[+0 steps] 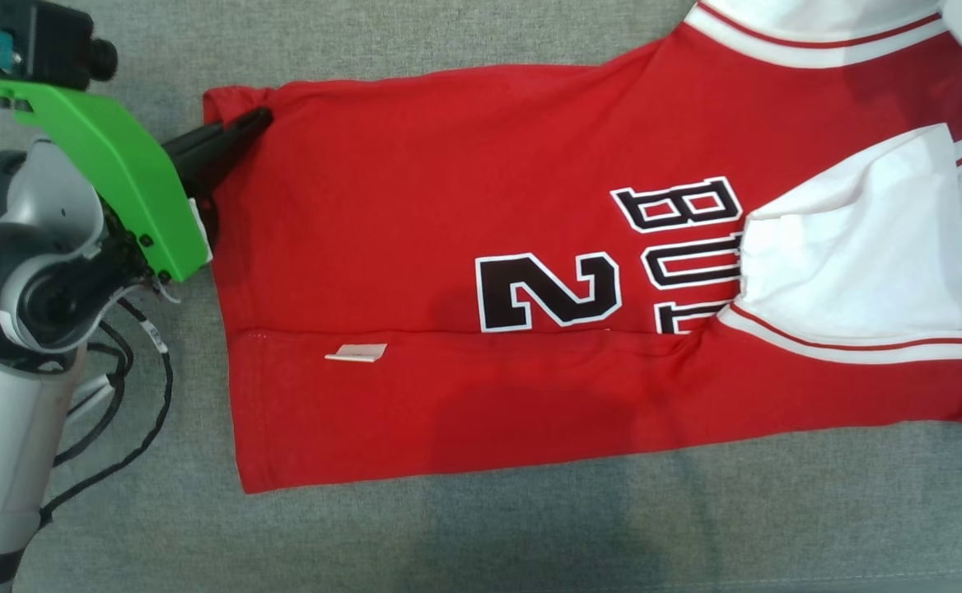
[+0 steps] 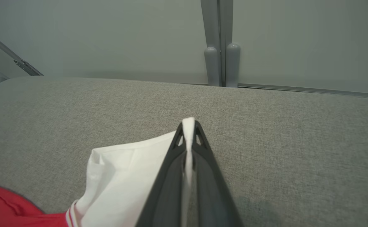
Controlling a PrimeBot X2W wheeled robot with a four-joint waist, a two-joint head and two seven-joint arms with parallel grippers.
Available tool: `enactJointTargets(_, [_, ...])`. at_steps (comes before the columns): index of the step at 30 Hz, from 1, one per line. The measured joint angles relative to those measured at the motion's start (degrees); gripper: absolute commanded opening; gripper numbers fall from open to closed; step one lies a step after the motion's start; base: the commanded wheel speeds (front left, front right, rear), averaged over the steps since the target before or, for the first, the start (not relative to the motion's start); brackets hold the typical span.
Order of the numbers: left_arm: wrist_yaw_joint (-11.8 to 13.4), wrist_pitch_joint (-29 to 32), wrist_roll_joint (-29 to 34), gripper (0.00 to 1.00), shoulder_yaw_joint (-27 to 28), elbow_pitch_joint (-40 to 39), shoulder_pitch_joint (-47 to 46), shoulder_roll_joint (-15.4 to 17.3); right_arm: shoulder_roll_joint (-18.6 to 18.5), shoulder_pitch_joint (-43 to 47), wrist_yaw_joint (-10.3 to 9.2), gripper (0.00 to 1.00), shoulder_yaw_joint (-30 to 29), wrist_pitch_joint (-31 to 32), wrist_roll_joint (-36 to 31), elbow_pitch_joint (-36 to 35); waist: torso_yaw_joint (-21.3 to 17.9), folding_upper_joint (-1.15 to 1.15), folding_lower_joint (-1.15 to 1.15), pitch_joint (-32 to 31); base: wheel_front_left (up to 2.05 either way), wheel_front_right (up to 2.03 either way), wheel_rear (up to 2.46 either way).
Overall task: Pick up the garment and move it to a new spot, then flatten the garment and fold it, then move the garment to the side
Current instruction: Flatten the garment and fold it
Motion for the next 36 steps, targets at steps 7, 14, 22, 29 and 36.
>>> enactJointTargets(7, [-2.1, -5.7, 1.5, 0.0, 0.4, 0.7, 3.0, -0.5, -0.2, 8.3, 0.53, 0.0, 0.5, -3.4, 0.5, -1.9, -0.7, 0.0, 0.0, -3.2, 0.0, 0.0, 0.0])
enactJointTargets(14, [-4.1, -10.0, 4.4, 0.0, -0.9, 2.0, 7.2, -0.8, -0.4, 15.3, 1.0, 0.0, -0.5, -7.6, 1.7, -5.0, -1.1, 0.0, 0.0, -7.2, 0.0, 0.0, 0.0])
enactJointTargets(22, [-4.8, -13.9, 5.8, 0.0, -1.8, 4.6, 12.2, -1.0, -0.8, 24.1, 0.99, 0.0, -0.5, -10.0, 2.9, -8.6, -1.3, 0.0, 0.0, -12.4, 0.0, 0.0, 0.0])
enactJointTargets(29, [-5.0, -16.3, 7.0, 0.0, -2.1, 6.0, 16.6, -0.6, -1.2, 32.2, -0.76, 0.0, -0.6, -11.5, 3.5, -11.0, -1.9, 0.0, 0.0, -17.1, 0.0, 0.0, 0.0])
enactJointTargets(36, [-5.5, -17.9, 8.0, 0.0, -3.5, 6.4, 20.2, -0.3, -1.2, 39.0, -2.79, 0.0, -1.8, -13.0, 4.5, -14.7, -2.9, 0.0, -0.01, -21.0, 0.0, 0.0, 0.0])
